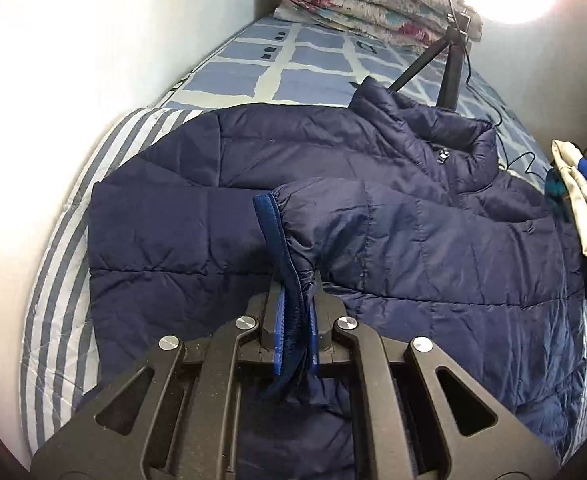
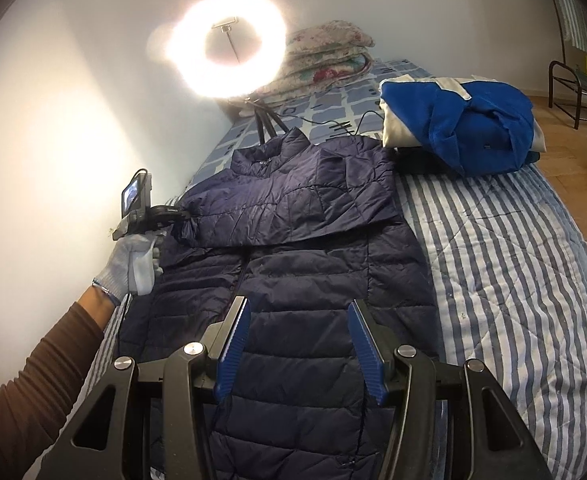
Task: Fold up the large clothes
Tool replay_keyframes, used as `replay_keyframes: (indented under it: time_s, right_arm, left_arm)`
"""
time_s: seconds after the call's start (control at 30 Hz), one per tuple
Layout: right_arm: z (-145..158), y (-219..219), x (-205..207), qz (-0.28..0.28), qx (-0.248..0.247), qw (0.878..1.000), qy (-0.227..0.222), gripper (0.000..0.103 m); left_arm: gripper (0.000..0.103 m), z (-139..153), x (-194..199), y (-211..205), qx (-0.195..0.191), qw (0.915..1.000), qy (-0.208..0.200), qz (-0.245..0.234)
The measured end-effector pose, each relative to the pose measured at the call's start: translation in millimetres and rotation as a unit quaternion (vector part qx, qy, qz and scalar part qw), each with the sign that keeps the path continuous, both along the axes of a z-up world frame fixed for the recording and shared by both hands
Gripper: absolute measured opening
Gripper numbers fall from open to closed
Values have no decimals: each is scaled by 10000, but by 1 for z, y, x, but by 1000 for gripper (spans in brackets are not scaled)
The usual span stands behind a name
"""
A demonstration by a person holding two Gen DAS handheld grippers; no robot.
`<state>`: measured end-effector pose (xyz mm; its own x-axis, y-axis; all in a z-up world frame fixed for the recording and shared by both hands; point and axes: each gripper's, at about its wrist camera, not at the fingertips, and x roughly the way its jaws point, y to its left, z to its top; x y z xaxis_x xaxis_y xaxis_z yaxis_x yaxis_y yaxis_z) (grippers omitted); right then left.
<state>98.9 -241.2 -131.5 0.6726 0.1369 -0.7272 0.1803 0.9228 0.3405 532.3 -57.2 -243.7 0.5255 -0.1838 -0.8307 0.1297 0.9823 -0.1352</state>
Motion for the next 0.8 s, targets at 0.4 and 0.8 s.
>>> replay_keyframes:
  time_s: [0.4, 0.8]
  right_arm:
    - [4, 3, -4, -4, -73, 10000, -22, 54]
    - [33, 14, -28, 53, -412, 9982, -444, 54]
  left_arm:
    - [44, 11, -11, 22, 669, 9968, -249, 351]
    - [44, 95, -122, 62, 450, 9961, -747, -127]
